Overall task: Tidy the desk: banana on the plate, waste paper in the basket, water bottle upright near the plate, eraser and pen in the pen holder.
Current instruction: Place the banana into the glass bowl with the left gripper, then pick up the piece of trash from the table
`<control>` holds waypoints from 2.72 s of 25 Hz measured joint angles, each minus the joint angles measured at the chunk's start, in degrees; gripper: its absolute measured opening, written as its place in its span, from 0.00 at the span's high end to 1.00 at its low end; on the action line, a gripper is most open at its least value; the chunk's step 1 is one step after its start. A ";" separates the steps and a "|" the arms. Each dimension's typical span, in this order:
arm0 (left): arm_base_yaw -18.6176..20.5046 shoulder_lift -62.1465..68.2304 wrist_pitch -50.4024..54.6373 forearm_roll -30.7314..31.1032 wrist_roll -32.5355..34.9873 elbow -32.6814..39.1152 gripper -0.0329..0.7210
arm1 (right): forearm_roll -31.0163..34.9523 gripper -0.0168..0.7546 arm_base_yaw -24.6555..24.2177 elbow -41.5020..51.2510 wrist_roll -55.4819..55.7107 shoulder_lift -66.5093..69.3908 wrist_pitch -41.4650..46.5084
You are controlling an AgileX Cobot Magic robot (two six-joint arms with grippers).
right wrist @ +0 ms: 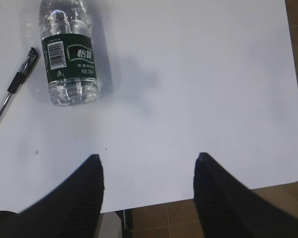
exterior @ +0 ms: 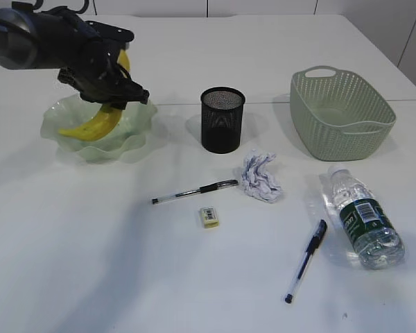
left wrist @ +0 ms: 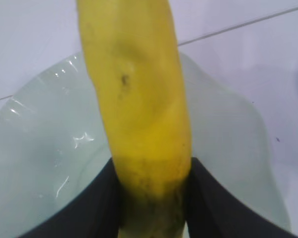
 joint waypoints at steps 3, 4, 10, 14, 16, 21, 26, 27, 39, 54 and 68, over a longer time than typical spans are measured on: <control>0.00 0.23 -1.23 0.10 0.00 0.00 0.62 | -0.10 0.42 0.00 0.00 0.00 0.00 0.00; 0.00 0.31 -1.38 0.10 0.00 0.00 0.62 | -0.10 0.42 0.00 0.00 0.00 0.00 0.00; 0.00 1.62 -1.96 0.22 0.00 0.00 0.61 | -0.10 0.42 0.00 0.00 0.00 0.00 0.00; 0.00 2.20 -2.91 1.07 0.00 0.00 0.61 | -0.10 0.42 0.00 0.00 0.00 0.00 0.00; 0.00 2.29 -3.75 1.56 0.00 0.00 0.61 | -0.10 0.42 0.00 0.00 0.00 0.00 0.00; 0.00 2.78 -4.52 1.93 0.00 0.00 0.60 | -0.21 0.42 0.00 0.00 -0.05 0.00 0.00; 0.00 3.71 -5.20 1.93 0.00 0.00 0.59 | -0.31 0.42 0.00 0.00 -0.05 0.00 0.00; 0.00 3.84 -5.20 1.93 0.00 0.00 0.59 | -0.31 0.42 0.00 0.00 -0.05 0.00 0.00; 0.00 3.95 -5.85 2.28 0.00 0.00 0.45 | -0.31 0.42 0.00 0.00 -0.05 0.00 0.00; 0.48 -3.50 -2.98 7.74 0.00 -5.60 0.45 | 5.73 0.42 0.00 -0.24 -3.89 3.38 -4.43; 8.71 -19.67 5.45 6.01 0.15 -6.87 0.45 | 18.31 0.42 0.00 -0.57 -17.28 8.02 -8.93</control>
